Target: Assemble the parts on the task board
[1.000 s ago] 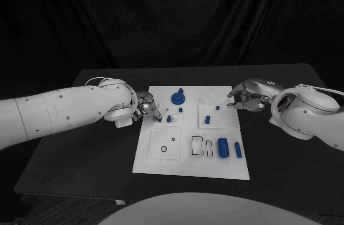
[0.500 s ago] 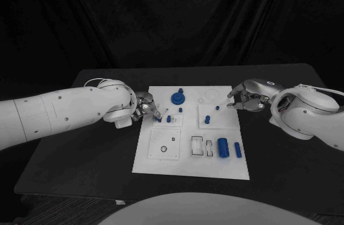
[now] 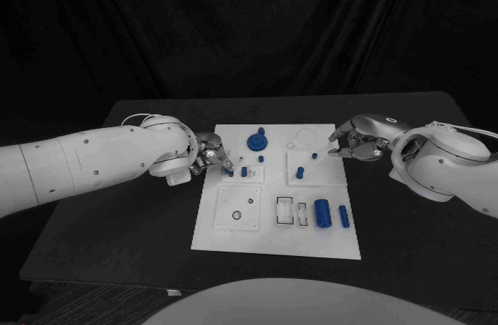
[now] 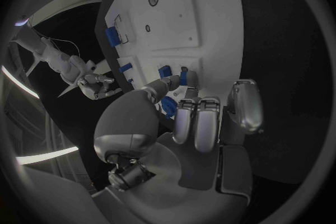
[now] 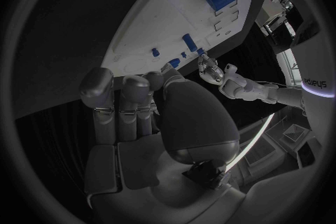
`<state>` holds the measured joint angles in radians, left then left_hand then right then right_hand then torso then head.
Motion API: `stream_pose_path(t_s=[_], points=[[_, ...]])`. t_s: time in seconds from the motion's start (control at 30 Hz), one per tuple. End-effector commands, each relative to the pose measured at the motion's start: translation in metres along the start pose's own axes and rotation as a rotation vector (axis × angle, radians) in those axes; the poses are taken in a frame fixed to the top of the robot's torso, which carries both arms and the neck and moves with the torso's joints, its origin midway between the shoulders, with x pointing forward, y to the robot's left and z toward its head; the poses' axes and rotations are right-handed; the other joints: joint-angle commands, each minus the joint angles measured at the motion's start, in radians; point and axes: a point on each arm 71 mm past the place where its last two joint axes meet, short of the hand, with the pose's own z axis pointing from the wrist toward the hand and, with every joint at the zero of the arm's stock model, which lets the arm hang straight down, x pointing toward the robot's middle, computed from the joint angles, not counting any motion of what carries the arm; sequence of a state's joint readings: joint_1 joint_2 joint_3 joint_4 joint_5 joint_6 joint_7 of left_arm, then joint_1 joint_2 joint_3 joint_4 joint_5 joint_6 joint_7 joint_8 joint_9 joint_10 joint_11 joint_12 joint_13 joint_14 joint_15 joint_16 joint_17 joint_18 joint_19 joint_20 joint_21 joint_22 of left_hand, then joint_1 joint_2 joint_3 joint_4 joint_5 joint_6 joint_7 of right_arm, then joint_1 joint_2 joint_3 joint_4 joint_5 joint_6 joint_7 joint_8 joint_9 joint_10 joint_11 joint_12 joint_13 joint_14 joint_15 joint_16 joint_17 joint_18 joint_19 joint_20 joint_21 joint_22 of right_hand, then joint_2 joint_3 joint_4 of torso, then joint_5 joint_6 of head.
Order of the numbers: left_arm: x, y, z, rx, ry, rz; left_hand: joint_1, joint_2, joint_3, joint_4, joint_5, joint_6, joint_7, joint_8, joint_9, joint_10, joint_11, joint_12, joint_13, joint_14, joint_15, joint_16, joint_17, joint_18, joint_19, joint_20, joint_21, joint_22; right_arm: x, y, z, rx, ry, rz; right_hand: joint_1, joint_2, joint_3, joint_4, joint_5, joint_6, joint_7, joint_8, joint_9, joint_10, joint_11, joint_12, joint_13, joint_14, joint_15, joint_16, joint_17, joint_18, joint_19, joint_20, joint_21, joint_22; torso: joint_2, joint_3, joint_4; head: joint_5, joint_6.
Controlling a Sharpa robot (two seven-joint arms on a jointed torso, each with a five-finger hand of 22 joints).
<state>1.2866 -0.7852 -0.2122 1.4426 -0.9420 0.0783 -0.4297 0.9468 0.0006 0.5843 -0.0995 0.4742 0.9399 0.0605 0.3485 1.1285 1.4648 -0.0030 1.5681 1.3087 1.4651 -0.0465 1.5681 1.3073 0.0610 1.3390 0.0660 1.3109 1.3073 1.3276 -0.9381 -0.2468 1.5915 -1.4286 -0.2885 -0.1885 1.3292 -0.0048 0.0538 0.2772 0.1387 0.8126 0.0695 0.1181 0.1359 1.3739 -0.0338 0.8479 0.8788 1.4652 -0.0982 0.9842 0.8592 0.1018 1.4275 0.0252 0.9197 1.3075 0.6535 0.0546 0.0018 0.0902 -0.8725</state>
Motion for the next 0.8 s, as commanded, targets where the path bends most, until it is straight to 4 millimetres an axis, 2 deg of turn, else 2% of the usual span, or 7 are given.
stream_pose_path(t_s=[0.03, 0.4, 0.8], points=[[0.0049, 0.0004, 0.0016, -0.005, 0.032, 0.012, -0.012, -0.001, 0.094, -0.090, 0.002, 0.005, -0.003, 0.007, 0.001, 0.106, -0.007, 0.003, 0.262, 0.106, -0.004, 0.003, 0.263, 0.015, 0.002, -0.003, -0.003, 0.146, 0.0016, -0.0008, -0.0003, 0.008, 0.010, 0.005, 0.001, 0.008, -0.004, -0.003, 0.006, 0.009, 0.001, 0.004, -0.001, -0.002, 0.004, -0.006, -0.001, 0.006, 0.009, -0.005, 0.000, 0.004, -0.006, -0.001, -0.005, 0.122, 0.001, -0.0002, -0.0005, 0.001, 0.000], [0.0054, 0.0029, 0.0009, -0.022, 0.043, 0.016, -0.025, -0.003, 0.121, -0.103, 0.007, 0.003, -0.003, 0.018, 0.015, 0.106, -0.008, 0.003, 0.262, 0.106, -0.005, 0.003, 0.263, 0.016, 0.003, -0.004, -0.005, 0.148, 0.0018, -0.0008, -0.0001, 0.008, 0.011, 0.005, 0.001, 0.009, -0.004, -0.003, 0.006, 0.009, 0.001, 0.004, -0.002, -0.002, 0.004, -0.006, -0.001, 0.005, 0.009, -0.005, 0.000, 0.004, -0.006, -0.001, -0.006, 0.122, 0.001, 0.0008, -0.0012, 0.001, 0.000], [0.0055, 0.0026, 0.0001, -0.017, 0.038, 0.013, -0.032, -0.005, 0.139, -0.112, 0.016, 0.003, -0.001, 0.024, 0.023, 0.106, -0.008, 0.003, 0.262, 0.106, -0.005, 0.003, 0.263, 0.015, 0.004, -0.005, -0.005, 0.151, 0.0028, -0.0014, -0.0004, 0.009, 0.013, 0.006, 0.004, 0.010, -0.003, -0.004, 0.006, 0.009, 0.002, 0.004, -0.002, -0.002, 0.004, -0.010, -0.004, 0.005, 0.009, -0.007, -0.003, 0.004, -0.007, -0.001, -0.009, 0.121, -0.001, 0.0000, -0.0001, 0.000, 0.000]])
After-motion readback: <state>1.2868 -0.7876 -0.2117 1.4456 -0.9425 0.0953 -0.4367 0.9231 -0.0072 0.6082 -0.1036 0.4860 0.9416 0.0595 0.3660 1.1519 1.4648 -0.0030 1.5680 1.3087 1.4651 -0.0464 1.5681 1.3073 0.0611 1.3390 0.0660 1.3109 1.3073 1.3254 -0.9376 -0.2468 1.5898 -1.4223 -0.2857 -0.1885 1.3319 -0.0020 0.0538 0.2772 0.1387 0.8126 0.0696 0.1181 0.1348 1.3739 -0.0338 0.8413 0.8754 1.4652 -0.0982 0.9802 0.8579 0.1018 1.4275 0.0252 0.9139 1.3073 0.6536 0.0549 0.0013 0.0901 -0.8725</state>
